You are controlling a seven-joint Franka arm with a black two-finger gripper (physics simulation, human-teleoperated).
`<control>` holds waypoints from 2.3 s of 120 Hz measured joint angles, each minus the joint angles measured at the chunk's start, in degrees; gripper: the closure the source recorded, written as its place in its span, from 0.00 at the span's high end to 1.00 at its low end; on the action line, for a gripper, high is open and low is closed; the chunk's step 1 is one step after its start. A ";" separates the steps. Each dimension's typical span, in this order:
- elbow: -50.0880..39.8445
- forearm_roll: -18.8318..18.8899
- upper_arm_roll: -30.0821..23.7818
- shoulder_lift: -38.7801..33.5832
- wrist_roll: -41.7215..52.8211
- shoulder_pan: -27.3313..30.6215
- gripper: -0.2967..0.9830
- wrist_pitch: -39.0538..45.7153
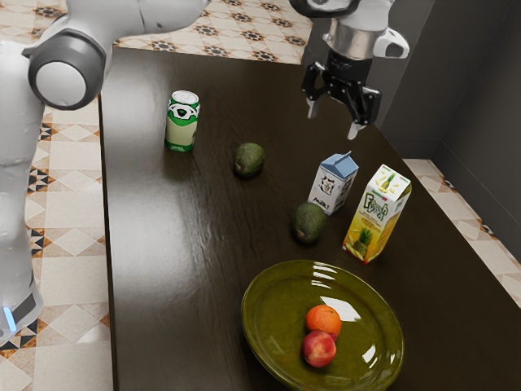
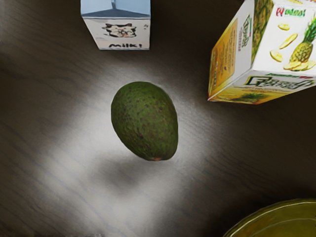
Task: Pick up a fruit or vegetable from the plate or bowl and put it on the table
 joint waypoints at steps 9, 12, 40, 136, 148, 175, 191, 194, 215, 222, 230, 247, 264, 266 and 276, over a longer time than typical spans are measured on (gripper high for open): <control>-0.73 -0.32 -0.01 0.84 -5.64 -0.17 0.77 0.59; -1.07 -0.37 0.00 0.93 -7.46 -0.36 0.77 0.75; -27.96 -2.56 -1.10 -10.13 -21.22 -0.64 0.77 12.01; -33.85 -4.15 -8.02 -8.55 -48.16 -11.98 0.77 26.23; -32.87 -3.97 -7.79 -7.87 -49.82 -9.13 0.77 26.18; -28.55 -2.27 -8.26 -7.17 -52.95 -8.05 0.77 24.99; -28.35 -1.52 -8.12 -5.98 -54.46 -10.96 0.77 23.92; -28.45 -1.46 -8.09 -5.69 -54.70 -10.90 0.77 23.82; -31.14 -1.47 -7.94 -3.62 -56.15 -9.79 0.77 24.49; -32.59 -1.55 -8.03 -3.51 -56.55 -10.09 0.77 25.41; -34.01 -1.62 -8.07 -3.45 -56.96 -10.95 0.77 26.82; -35.52 -1.77 -8.13 -2.87 -57.67 -11.36 0.77 29.39; -35.38 -1.85 -8.10 -1.16 -58.23 -12.53 0.77 31.20; -35.30 -1.85 -8.10 -1.09 -58.29 -12.78 0.77 31.34; -33.45 -1.69 -8.03 -0.19 -58.58 -13.36 0.77 31.79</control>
